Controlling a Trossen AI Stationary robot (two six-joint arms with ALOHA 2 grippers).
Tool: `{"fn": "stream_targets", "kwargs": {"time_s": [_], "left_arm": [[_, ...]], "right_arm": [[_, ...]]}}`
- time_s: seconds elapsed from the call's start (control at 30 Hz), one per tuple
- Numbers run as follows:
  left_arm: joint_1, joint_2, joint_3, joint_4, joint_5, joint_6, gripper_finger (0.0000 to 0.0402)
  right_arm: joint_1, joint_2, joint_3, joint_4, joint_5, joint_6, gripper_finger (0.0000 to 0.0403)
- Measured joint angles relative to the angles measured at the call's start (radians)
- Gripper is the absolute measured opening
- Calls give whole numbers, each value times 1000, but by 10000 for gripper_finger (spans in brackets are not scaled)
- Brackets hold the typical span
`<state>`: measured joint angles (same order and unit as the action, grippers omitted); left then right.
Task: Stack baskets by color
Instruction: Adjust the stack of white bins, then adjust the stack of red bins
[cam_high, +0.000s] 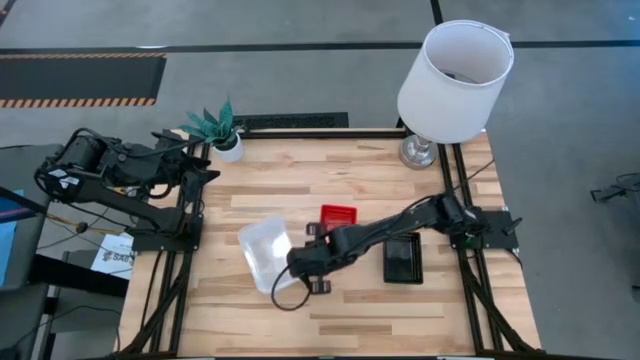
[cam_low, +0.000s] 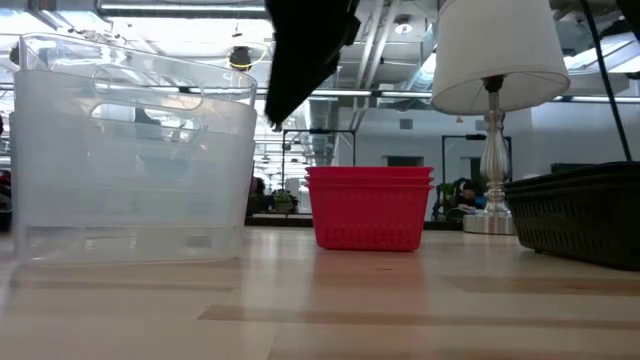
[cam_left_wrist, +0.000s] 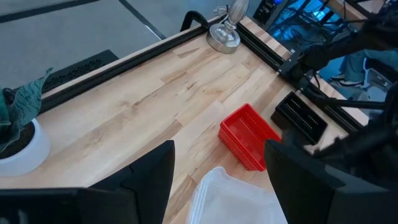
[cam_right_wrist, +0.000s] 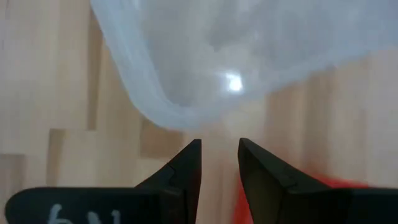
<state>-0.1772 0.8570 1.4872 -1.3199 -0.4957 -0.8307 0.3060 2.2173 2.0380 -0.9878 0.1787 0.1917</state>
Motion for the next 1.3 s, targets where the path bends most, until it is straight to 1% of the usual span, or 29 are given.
{"fn": "stream_targets", "kwargs": {"time_s": [0.07,0.2,0.3,0.53,0.6,0.67,0.7,0.77,0.87,1.0,1.07,1.17,1.3], "left_arm": [[0,0,0,0,0,0,234],[0,0,0,0,3,0,234],[0,0,0,0,12,0,234],[0,0,0,-1,8,0,234],[0,0,0,-1,8,-1,234],[0,0,0,-1,8,-2,234],[0,0,0,0,10,-2,234],[0,0,0,-1,12,-3,234],[0,0,0,-1,12,-3,234],[0,0,0,-1,12,-2,234],[0,0,0,-1,11,-1,234],[0,0,0,-2,8,11,234],[0,0,0,-2,8,14,234]], "right_arm": [[12,27,0,47,-29,-2,127],[17,58,1,149,-49,-8,127],[-6,65,0,192,-55,-8,127],[-66,55,1,398,-115,-1,127],[-84,55,1,413,-126,13,127],[-98,46,1,368,-123,18,127],[-105,31,0,301,-108,21,126],[-114,5,3,192,-57,40,124],[-118,-39,2,-33,44,86,117],[-104,-69,1,-219,187,175,106],[-94,-75,1,-290,206,210,101],[-87,-71,-27,-322,206,228,97],[-90,-67,-119,-257,206,229,95]]}}
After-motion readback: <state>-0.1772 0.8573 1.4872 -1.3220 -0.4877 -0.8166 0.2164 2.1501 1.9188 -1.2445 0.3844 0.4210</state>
